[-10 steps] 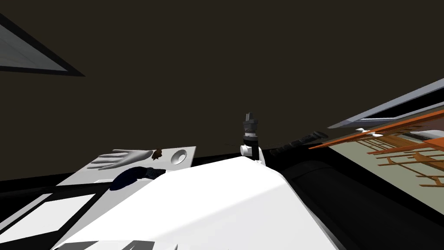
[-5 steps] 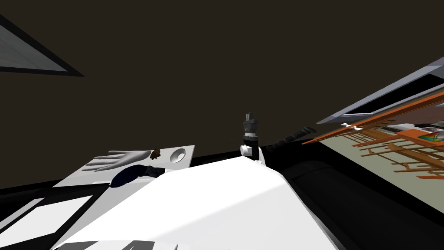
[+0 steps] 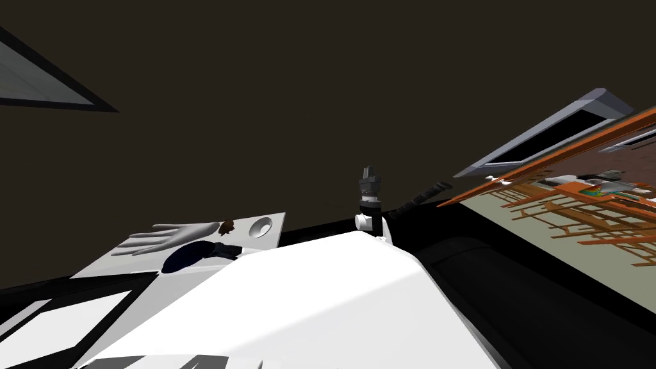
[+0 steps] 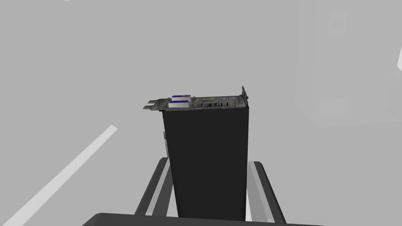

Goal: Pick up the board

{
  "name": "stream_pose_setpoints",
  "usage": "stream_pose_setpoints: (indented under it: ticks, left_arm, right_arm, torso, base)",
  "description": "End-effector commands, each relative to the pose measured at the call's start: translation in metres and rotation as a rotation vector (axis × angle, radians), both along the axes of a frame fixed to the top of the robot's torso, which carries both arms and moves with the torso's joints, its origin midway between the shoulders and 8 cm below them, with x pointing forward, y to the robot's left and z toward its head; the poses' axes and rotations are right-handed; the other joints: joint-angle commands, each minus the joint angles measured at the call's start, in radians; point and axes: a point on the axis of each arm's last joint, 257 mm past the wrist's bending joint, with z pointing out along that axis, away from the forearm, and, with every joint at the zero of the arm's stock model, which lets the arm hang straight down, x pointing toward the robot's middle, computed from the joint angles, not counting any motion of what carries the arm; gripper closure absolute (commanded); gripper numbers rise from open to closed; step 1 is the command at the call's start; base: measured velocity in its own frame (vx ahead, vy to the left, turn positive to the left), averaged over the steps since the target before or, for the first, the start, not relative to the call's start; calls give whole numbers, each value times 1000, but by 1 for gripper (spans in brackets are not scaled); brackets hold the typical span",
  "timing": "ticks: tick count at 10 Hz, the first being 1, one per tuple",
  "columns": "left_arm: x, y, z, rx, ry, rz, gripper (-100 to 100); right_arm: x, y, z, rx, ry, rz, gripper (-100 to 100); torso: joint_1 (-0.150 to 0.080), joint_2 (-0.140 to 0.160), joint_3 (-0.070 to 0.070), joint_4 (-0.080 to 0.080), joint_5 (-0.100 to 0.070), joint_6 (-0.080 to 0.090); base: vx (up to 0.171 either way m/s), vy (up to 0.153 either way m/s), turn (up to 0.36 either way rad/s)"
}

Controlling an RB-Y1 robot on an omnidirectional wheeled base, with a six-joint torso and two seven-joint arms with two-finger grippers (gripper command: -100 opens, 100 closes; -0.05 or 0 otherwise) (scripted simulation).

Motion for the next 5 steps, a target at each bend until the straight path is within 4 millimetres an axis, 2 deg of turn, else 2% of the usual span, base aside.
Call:
stream_pose_setpoints:
  ticks: [1, 3, 4, 5]
  left_arm:
    - [3, 0, 1, -1, 0, 17, 100]
    - [8, 0, 3, -3, 2, 34, 100]
    - [8, 0, 3, -3, 1, 26, 100]
    - [8, -1, 3, -4, 1, 29, 0]
  right_arm:
    - [0, 0, 0, 0, 0, 0, 0]
    - [0, 0, 0, 0, 0, 0, 0]
    - [0, 0, 0, 0, 0, 0, 0]
    - [0, 0, 0, 0, 0, 0, 0]
  torso:
    - [0, 0, 0, 0, 0, 0]
    - [-1, 0, 0, 0, 0, 0]
    - [0, 0, 0, 0, 0, -1]
    - [0, -2, -1, -1, 0, -1]
  base:
    - [-68, -12, -63]
    - [-86, -29, -81]
    - [-32, -8, -6]
    - [-7, -2, 3]
